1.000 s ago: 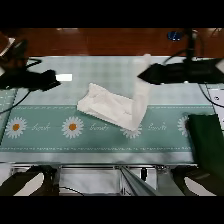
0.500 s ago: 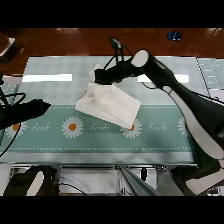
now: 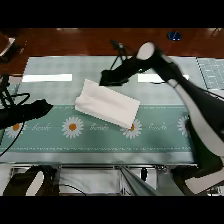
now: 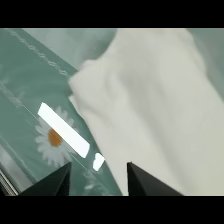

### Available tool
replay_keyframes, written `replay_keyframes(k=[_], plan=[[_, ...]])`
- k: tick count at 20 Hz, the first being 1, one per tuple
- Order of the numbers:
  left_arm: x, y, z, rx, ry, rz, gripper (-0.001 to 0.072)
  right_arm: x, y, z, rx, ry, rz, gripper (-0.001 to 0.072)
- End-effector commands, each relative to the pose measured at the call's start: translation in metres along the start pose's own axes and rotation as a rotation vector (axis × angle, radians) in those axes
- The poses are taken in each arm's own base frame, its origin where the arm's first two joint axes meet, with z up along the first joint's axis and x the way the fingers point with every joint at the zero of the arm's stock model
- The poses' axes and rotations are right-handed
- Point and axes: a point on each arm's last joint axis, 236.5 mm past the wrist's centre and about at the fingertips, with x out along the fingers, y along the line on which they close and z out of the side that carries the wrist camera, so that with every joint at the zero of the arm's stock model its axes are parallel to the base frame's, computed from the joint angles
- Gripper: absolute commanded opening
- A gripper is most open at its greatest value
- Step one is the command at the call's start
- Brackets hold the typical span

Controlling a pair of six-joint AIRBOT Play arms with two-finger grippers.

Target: Fold the shirts.

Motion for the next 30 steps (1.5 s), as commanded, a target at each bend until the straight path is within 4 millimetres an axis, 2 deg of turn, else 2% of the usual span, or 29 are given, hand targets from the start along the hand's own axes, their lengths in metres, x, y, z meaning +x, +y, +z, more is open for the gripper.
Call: replay_keyframes(k=[1,3,4,5,6,7,9,11,13,16,19,23,24,25,26,28,30], plan=[[0.003,0.002,-0.003,-0.005,0.017,0.003,0.0018,-0.126,-0.078,-0.034,0.007,-0.032,-0.37,0.0405],[0.003,0.002,-0.003,-0.005,0.018,0.003,0.0018,-0.177,-0.122,-0.059,0.12,-0.204,-0.551,0.0404],[0.003,0.002,-0.004,-0.006,0.019,0.004,0.0018,-0.188,-0.143,-0.077,0.205,-0.299,-0.608,0.0404],[0.004,0.003,-0.005,-0.007,0.022,0.004,0.0018,-0.188,-0.165,-0.102,0.324,-0.393,-0.642,0.0404],[0.005,0.004,-0.007,-0.01,0.027,0.006,0.0018,-0.175,-0.181,-0.125,0.45,-0.473,-0.628,0.0404],[0.007,0.006,-0.01,-0.014,0.035,0.008,0.0018,-0.152,-0.191,-0.146,0.57,-0.535,-0.57,0.0404],[0.012,0.011,-0.02,-0.027,0.059,0.014,0.0018,-0.095,-0.193,-0.181,0.735,-0.504,-0.417,0.0404],[0.019,0.014,-0.033,-0.056,0.088,0.005,0.0018,-0.05,-0.185,-0.201,0.772,-0.39,-0.305,0.0404],[0.025,0.016,-0.045,-0.082,0.115,-0.002,0.0018,-0.024,-0.176,-0.197,0.779,-0.326,-0.211,0.0404],[0.029,0.02,-0.056,-0.098,0.139,0.0,0.0018,0.002,-0.166,-0.175,0.807,-0.289,-0.076,0.0404],[0.03,0.021,-0.056,-0.099,0.138,0.001,0.0018,0.029,-0.151,-0.168,0.782,-0.158,0.021,0.0404],[0.03,0.021,-0.053,-0.1,0.126,0.002,0.0018,0.064,-0.129,-0.156,0.696,-0.035,0.067,0.0403],[0.03,0.021,-0.053,-0.1,0.126,0.002,0.0018,0.069,-0.124,-0.149,0.671,-0.025,0.076,0.0375],[0.03,0.021,-0.053,-0.1,0.126,0.002,0.0018,0.072,-0.115,-0.142,0.628,-0.014,0.092,0.0234],[0.03,0.021,-0.053,-0.1,0.126,0.002,0.0018,0.071,-0.105,-0.132,0.549,-0.014,0.111,0.0022],[0.03,0.021,-0.053,-0.1,0.126,0.002,0.0018,0.059,-0.084,-0.108,0.432,-0.018,0.155,0.0019],[0.03,0.021,-0.053,-0.099,0.125,0.002,0.0018,0.032,-0.068,-0.082,0.285,-0.007,0.125,0.0019]])
